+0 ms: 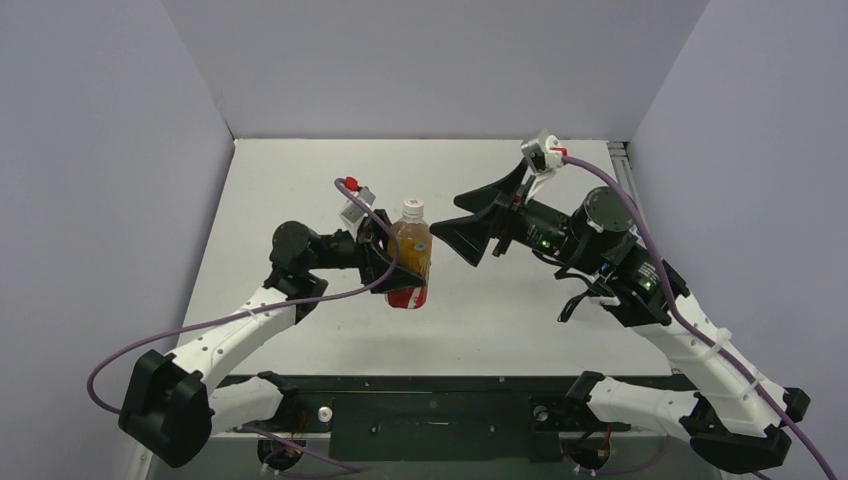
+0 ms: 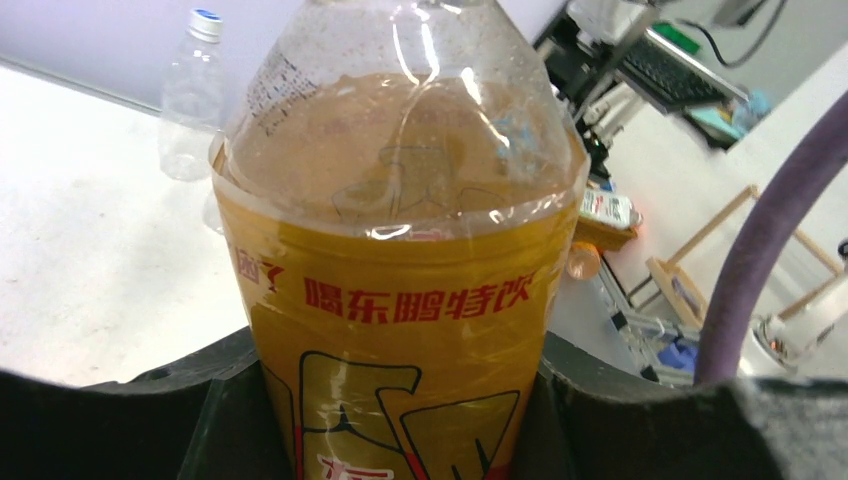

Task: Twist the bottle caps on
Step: Screw the bottle cap onto the plastic bottle.

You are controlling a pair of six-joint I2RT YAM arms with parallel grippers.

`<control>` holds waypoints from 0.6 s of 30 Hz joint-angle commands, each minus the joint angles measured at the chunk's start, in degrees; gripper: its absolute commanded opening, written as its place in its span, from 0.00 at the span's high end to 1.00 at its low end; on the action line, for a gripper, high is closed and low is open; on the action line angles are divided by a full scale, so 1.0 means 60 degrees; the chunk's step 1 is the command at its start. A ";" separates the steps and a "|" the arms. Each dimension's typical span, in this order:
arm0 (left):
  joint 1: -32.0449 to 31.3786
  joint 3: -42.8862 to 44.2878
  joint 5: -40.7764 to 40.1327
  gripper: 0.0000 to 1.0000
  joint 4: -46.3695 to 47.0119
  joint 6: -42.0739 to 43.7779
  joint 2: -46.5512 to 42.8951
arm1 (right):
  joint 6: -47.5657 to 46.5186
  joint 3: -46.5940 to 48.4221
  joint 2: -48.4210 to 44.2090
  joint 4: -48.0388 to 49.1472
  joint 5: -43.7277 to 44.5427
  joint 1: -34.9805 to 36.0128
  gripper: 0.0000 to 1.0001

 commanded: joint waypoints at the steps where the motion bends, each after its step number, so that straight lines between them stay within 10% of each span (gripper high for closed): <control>1: -0.0491 0.0270 0.0579 1.00 -0.0888 0.1221 -0.0683 | -0.0342 0.0659 0.0638 -0.0668 -0.0038 -0.0192 0.26; 18: -0.0877 0.0515 0.0967 1.00 -0.1270 0.1433 -0.0654 | -0.0126 0.0628 0.1028 -0.0152 -0.1704 -0.0238 0.48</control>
